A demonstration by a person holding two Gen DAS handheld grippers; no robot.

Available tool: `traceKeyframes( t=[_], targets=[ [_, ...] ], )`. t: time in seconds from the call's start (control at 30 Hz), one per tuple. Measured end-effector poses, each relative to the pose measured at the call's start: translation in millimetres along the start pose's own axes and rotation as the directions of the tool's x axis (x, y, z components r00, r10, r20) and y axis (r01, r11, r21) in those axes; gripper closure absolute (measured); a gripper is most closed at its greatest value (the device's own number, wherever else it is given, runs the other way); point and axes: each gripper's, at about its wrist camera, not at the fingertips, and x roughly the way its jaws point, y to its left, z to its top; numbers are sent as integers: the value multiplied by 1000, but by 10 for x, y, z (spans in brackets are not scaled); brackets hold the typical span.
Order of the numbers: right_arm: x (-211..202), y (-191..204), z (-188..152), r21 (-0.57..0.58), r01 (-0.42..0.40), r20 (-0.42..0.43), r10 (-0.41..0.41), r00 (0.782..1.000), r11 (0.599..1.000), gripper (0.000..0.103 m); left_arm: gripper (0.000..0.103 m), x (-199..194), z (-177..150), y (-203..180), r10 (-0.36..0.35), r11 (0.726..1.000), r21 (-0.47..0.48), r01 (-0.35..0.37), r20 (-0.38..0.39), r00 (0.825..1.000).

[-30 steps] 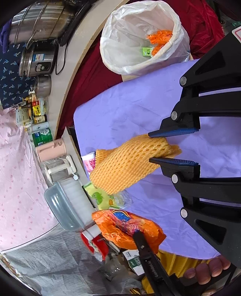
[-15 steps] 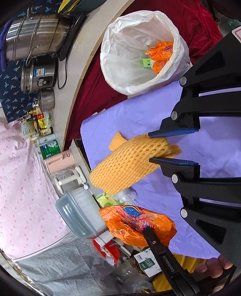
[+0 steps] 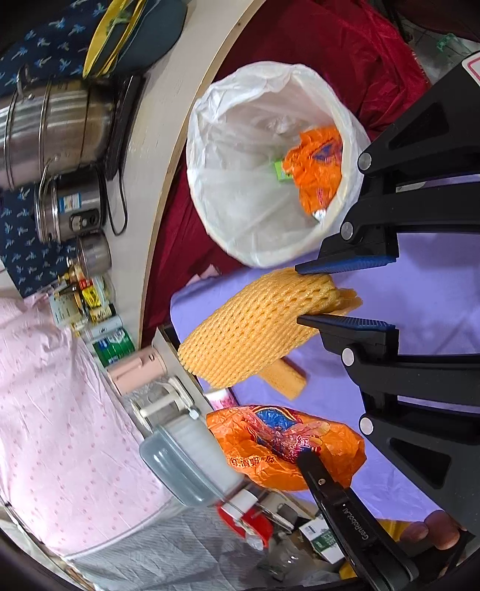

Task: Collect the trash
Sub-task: 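Carry the mesh sleeve and orange plastic bag over the bin with both grippers, then open both grippers to drop the sleeve and plastic bag into the bin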

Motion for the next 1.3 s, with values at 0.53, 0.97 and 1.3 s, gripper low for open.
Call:
traceKeyframes(
  t=[0.53,0.97,1.3],
  targets=[
    [-43,-989,64,134,182,11,-185,983,974,83,86,448,25,-1122,-125,974,181,137,-76,989],
    [121,-1415,60,195,265,-38,-263,964,944,82,85,928,5,-1600,-139,952,250,174,-151,979],
    [268,-1415,165,196,270,-41,-267,963,943,78,76,1068,80,-1564,-115,962,228,150,-160,980]
  ],
)
